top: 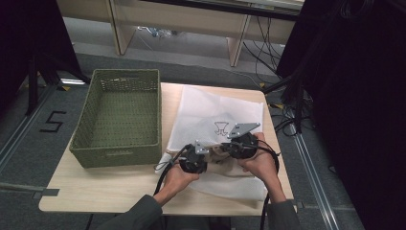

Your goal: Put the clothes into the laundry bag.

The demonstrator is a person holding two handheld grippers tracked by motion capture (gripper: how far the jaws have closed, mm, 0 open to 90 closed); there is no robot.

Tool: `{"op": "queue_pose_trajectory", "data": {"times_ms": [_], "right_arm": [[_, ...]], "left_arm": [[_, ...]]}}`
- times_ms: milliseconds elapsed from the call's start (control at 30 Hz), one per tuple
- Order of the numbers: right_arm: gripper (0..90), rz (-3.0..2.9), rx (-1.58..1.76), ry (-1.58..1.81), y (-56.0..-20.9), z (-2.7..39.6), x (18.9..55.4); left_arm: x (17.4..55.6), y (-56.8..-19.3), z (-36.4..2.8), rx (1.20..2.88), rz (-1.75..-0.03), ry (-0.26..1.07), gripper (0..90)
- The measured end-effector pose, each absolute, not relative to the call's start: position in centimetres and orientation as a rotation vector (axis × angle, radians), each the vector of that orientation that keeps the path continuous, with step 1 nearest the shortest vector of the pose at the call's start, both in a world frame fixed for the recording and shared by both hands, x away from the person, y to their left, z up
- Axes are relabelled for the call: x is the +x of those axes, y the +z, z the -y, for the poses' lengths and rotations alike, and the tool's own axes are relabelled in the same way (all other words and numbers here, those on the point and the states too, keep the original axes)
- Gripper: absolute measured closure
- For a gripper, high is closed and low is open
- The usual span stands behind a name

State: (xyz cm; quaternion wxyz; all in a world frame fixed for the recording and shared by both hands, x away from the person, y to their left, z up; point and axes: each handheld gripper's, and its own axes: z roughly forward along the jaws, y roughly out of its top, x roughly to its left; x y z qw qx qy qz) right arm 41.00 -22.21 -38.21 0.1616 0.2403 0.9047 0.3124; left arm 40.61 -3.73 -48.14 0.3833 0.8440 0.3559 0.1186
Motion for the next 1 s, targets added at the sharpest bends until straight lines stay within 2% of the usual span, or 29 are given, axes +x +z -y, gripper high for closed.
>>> {"op": "queue_pose_trajectory", "data": {"times_ms": [67,233,533,633,700,767,833,900,933,1000], "right_arm": [[88.7,-2.582,0.683,0.895,-38.2,22.3,41.0],[88.7,-2.581,0.695,0.898,-38.2,22.5,41.0],[88.6,-2.589,0.710,0.888,-38.5,22.7,41.1],[88.6,-2.590,0.706,0.884,-38.5,22.7,41.1],[88.6,-2.592,0.712,0.882,-38.5,22.7,41.1],[88.6,-2.592,0.714,0.881,-38.5,22.6,41.1],[88.6,-2.593,0.724,0.873,-38.6,22.5,40.9],[88.6,-2.599,0.709,0.870,-38.7,22.5,40.9],[88.5,-2.601,0.709,0.868,-38.7,22.5,41.0],[88.6,-2.602,0.703,0.870,-38.7,22.5,41.0]], "left_arm": [[41.9,-47.4,4.0,2.146,-0.922,0.376,84.2],[42.5,-48.5,4.1,2.143,-0.974,0.310,80.9],[39.2,-48.5,2.6,2.180,-0.936,0.202,47.7],[37.9,-48.3,2.1,2.197,-0.906,0.180,40.0],[37.5,-48.5,2.3,2.209,-0.897,0.169,39.9],[37.5,-49.1,3.0,2.221,-0.890,0.180,42.1],[38.0,-49.7,3.7,2.235,-0.873,0.210,54.5],[38.7,-50.3,4.4,2.248,-0.858,0.255,74.7],[39.0,-50.3,4.6,2.251,-0.856,0.267,80.5],[40.0,-50.1,4.9,2.231,-0.877,0.283,84.3]]}}
